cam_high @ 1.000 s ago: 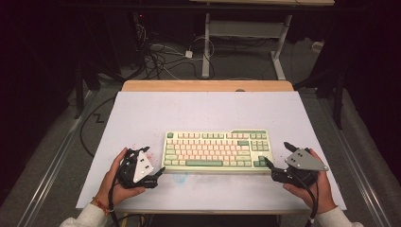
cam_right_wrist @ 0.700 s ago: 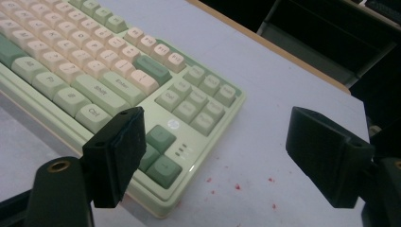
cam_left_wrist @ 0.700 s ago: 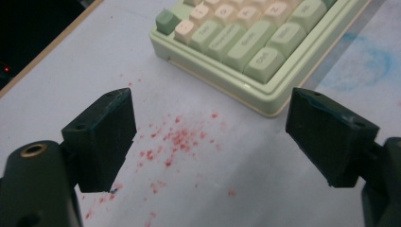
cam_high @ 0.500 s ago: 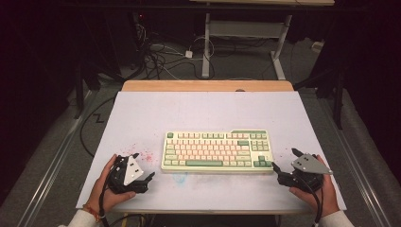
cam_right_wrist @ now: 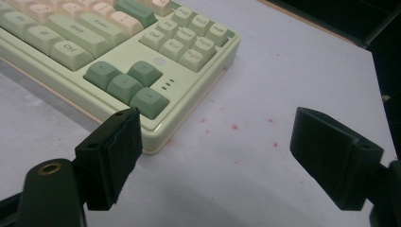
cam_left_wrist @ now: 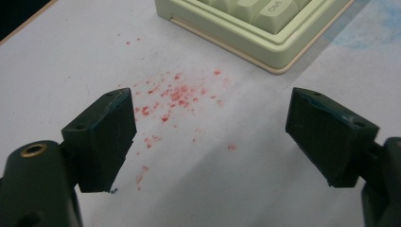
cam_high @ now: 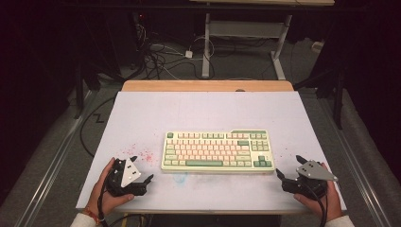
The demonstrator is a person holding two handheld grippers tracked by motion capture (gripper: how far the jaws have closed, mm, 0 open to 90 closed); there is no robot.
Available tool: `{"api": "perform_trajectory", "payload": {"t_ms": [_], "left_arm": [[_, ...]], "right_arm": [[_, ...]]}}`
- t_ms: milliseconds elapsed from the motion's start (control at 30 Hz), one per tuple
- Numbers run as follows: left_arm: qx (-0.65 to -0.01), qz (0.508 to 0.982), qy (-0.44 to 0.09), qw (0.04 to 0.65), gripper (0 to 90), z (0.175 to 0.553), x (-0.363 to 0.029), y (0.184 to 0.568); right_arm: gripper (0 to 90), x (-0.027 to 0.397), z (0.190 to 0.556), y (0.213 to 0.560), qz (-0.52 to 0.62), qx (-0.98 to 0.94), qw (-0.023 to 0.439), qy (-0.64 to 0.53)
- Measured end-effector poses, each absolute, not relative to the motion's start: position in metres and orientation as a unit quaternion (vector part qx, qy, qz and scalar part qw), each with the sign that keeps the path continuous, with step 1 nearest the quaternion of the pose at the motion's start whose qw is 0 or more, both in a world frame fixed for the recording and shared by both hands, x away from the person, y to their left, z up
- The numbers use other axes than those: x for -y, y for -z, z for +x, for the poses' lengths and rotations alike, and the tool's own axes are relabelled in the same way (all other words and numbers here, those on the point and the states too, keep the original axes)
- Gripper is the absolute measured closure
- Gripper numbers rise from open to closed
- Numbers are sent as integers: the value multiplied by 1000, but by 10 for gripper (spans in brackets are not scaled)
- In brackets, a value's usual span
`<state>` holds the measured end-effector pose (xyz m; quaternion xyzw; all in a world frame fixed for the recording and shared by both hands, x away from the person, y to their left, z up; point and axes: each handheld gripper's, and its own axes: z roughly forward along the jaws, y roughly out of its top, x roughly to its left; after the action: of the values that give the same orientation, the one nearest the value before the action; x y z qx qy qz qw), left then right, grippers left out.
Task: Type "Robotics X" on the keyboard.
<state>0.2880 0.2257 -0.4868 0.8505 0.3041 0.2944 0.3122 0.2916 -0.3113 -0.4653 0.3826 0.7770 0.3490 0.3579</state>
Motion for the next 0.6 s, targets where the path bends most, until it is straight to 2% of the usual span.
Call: {"api": "perform_trajectory", "payload": {"t_ms": [600], "left_arm": [[-296, 851, -294, 319, 159, 291, -222, 486]], "right_arm": [[185, 309, 285, 464, 380, -775, 362, -352]]}}
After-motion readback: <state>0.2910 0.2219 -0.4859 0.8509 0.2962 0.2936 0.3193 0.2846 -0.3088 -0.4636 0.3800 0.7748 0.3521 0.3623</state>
